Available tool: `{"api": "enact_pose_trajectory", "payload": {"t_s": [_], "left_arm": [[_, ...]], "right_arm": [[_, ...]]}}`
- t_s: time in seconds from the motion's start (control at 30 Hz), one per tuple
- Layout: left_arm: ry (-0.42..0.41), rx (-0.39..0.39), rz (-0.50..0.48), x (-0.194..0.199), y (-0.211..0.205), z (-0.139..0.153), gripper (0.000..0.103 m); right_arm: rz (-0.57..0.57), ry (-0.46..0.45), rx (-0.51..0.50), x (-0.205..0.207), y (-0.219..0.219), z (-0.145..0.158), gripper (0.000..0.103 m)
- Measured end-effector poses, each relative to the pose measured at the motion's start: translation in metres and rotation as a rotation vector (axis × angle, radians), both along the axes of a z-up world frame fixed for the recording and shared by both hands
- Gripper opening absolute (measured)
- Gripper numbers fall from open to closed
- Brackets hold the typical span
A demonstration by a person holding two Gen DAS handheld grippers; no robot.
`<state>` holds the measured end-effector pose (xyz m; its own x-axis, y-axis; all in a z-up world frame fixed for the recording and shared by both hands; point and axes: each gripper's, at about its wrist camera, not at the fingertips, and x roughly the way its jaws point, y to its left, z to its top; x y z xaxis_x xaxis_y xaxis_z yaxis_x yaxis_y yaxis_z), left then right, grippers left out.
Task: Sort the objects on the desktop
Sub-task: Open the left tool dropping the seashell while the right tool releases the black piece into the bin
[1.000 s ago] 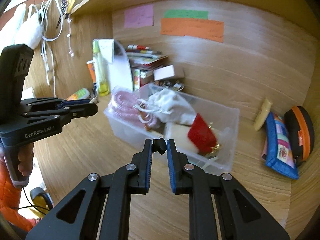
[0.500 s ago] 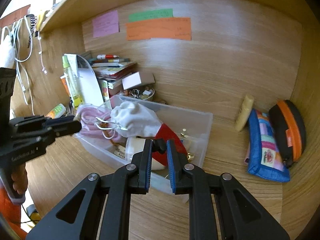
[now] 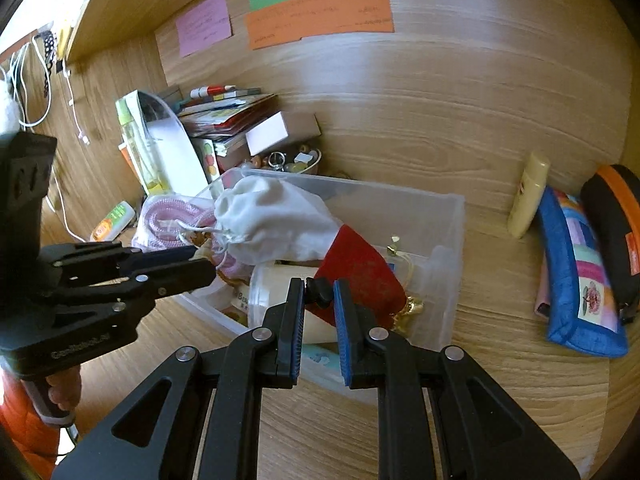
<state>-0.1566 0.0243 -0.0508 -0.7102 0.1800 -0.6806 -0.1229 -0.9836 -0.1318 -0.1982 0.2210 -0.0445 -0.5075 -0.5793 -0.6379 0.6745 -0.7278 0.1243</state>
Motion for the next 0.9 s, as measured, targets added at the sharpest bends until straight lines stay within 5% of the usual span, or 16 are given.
{"api": "enact_pose_trajectory", "payload": {"t_s": [0.33,0.5,0.73,0.9], "left_arm": [[-0.007,-0.005,-0.006,-0.002,0.002,-0.003,0.017],[0.004,-0.002,0.012,0.006,-0.001,0.000,0.034],[0.036,-0.034,0.047,0.018,-0.003,0.009,0.042],[0.086,-0.064,0.093,0.034,-0.006,0.022,0.061]], "right_arm": [[-0.028,0.023,0.054,-0.002,-0.005,-0.008,0.017],[-0.041,0.031,0.051,-0.001,-0.005,-0.009,0.040],[-0.027,0.053,0.032,0.005,-0.005,-0.003,0.047],[-0.020,0.098,0.007,0.013,-0.001,0.010,0.050]]}}
